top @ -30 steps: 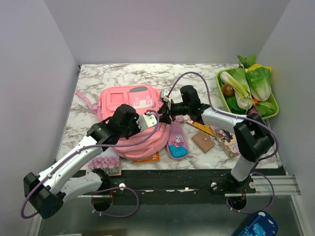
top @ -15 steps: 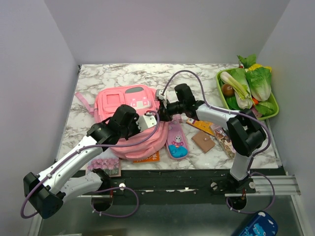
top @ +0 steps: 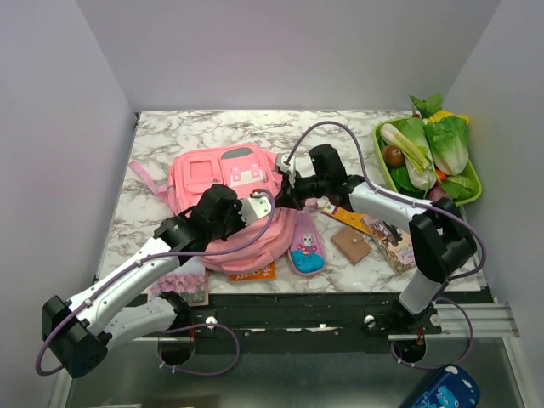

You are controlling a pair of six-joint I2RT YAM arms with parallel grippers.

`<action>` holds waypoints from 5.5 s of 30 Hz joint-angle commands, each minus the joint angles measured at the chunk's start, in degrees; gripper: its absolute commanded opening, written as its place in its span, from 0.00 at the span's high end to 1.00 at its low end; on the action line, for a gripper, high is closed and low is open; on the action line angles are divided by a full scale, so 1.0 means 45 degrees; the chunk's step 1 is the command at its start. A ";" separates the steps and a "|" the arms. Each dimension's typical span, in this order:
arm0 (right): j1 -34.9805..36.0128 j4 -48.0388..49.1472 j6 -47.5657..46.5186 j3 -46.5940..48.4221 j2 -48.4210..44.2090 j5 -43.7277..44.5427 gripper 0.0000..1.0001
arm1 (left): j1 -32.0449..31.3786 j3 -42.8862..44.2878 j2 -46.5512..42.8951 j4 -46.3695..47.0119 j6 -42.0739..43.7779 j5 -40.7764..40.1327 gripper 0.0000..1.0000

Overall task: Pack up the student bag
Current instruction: Unzip the student bag at the center of the board, then adjust the student bag at the center of the board.

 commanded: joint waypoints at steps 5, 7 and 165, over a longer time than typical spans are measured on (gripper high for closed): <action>-0.0025 -0.0359 0.1719 -0.1076 -0.1184 -0.0024 0.99 | 0.0042 -0.0735 0.0200 0.1939 -0.1966 -0.1562 0.90; 0.0092 -0.0204 0.1953 -0.1311 -0.1418 0.0112 0.99 | 0.0042 -0.0755 0.0414 0.1920 -0.2045 -0.1406 0.90; 0.2592 0.1418 1.2442 -0.6234 -0.4760 0.9683 0.67 | 0.0804 0.1686 0.5278 0.4108 -0.1558 0.2791 0.22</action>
